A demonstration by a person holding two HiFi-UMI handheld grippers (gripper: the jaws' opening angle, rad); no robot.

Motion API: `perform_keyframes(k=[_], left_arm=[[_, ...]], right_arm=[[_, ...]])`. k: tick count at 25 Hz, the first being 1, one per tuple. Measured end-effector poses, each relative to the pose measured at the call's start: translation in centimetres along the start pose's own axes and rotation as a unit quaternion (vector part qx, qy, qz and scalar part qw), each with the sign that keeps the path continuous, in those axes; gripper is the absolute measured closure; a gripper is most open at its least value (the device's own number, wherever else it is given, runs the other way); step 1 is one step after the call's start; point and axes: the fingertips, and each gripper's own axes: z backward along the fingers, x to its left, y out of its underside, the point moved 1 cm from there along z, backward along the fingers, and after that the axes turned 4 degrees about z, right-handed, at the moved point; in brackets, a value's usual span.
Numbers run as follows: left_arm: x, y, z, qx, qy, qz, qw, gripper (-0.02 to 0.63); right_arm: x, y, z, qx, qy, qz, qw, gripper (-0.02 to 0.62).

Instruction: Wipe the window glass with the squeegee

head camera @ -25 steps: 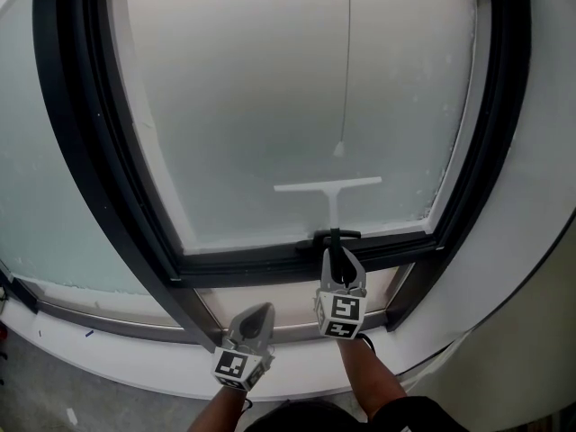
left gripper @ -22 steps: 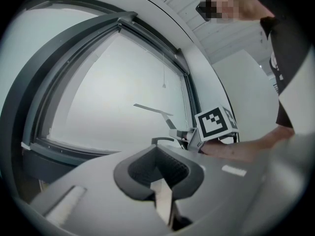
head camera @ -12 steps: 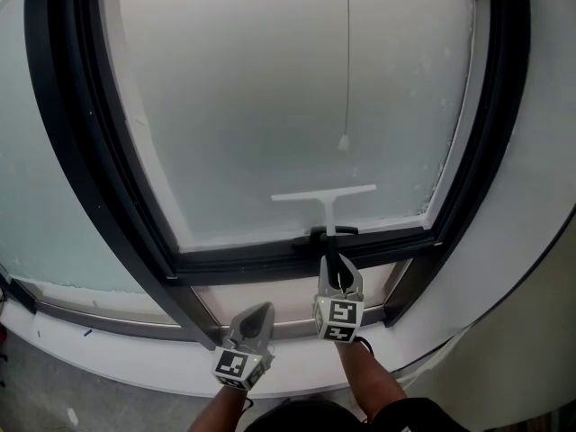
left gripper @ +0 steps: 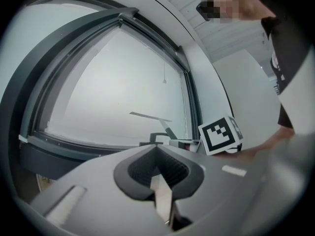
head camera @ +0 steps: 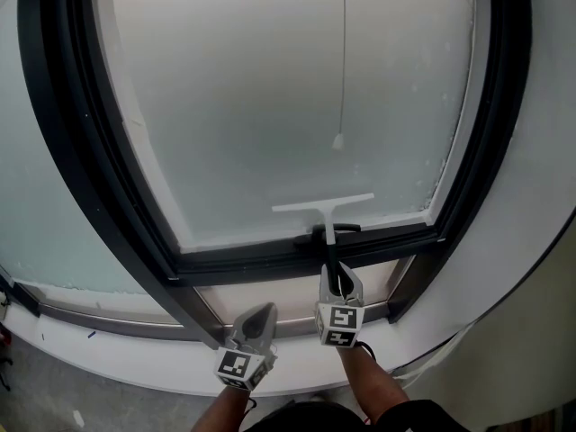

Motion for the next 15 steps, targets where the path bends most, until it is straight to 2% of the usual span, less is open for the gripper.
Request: perform_keyframes(k=[4,8,12,15], left_arm=[[0.0,0.7,0.2,0.008,0.004,0.009,0.9999,0.606],[0.4,0.9,0.9,0.014,0.009,0.002,0.9999,0.606],[0.5,0.3,1.5,0.008,0.014,0.011,0.9998,0.606],[0.3,-0.5,1.5,-0.005,0.021,0.015,0.9997,0.606]], right_arm=[[0.3,0.3,0.2,0.003,0.000,-0.001,1.000,0.500],[0.5,0.5,0.4,0.003,0.006,-0.001,1.000,0.500],[0.8,1.2,0.9,0.011,0.013,0.011,1.000,0.500],[0.7,-0.2,1.8,-0.006,0.021,0.011,1.000,0.500]])
